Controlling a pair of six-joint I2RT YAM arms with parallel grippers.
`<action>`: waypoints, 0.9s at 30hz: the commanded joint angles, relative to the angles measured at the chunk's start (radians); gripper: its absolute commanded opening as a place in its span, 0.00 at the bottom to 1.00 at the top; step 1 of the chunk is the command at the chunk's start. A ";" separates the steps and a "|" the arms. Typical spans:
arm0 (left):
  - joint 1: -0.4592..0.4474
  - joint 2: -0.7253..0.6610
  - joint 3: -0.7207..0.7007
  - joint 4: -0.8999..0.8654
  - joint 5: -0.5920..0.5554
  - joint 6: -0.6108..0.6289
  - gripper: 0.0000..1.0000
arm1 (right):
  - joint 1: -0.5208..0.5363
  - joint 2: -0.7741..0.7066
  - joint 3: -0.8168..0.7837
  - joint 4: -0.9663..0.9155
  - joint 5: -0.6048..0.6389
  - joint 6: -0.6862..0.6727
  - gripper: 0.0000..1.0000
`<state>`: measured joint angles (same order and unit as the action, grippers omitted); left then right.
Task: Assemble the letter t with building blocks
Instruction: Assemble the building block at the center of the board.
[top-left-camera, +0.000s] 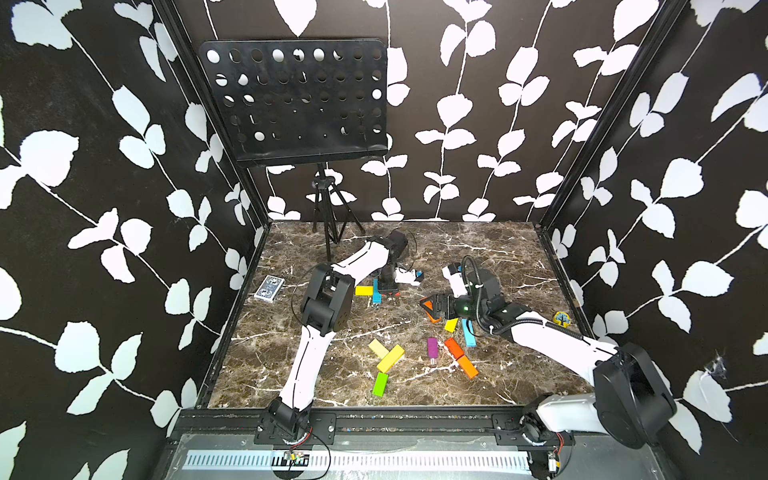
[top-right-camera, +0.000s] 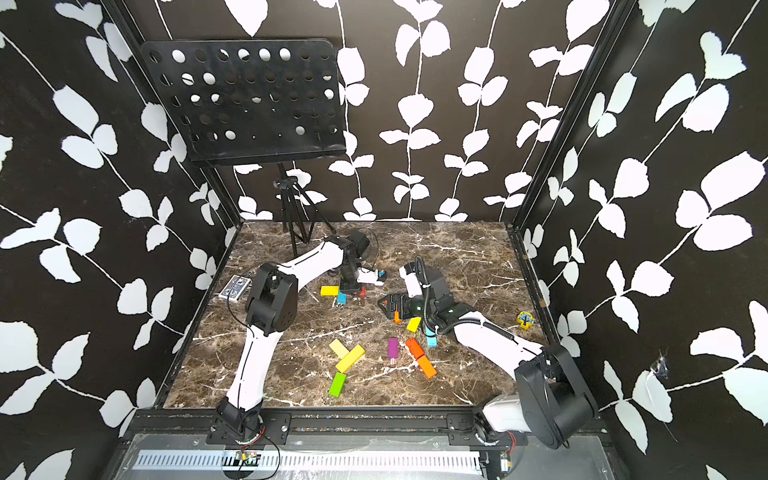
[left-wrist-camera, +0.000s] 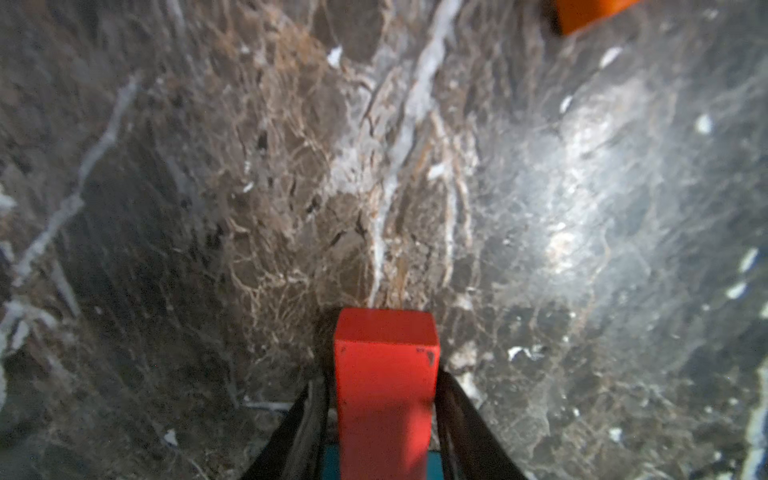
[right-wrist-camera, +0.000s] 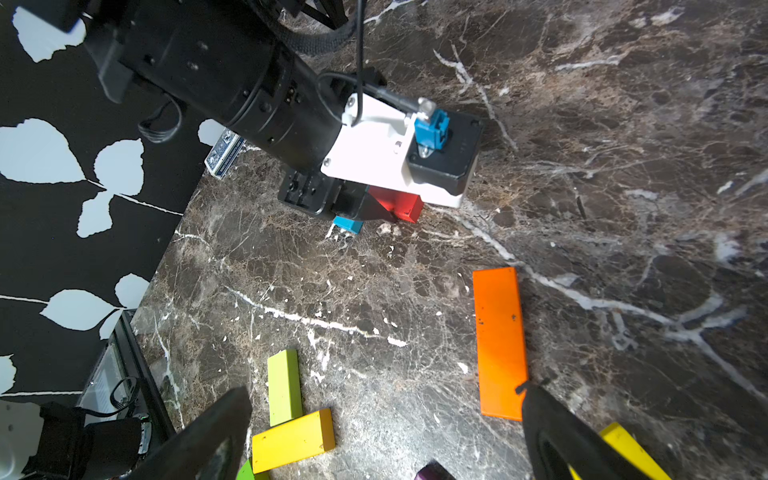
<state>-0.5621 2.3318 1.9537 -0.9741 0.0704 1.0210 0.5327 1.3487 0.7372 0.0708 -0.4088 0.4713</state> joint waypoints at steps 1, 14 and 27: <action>0.006 -0.028 -0.015 -0.020 0.031 0.000 0.50 | -0.008 -0.028 -0.019 0.027 -0.013 0.000 0.99; 0.005 -0.114 -0.020 0.035 0.074 -0.011 0.62 | -0.008 -0.026 -0.040 0.053 -0.012 0.006 0.99; 0.005 -0.391 -0.090 0.179 0.096 -0.414 0.99 | -0.008 -0.123 -0.089 0.033 -0.011 0.025 0.99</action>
<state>-0.5602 2.0235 1.8763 -0.8211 0.1432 0.8001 0.5293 1.2686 0.6685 0.0814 -0.4088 0.4896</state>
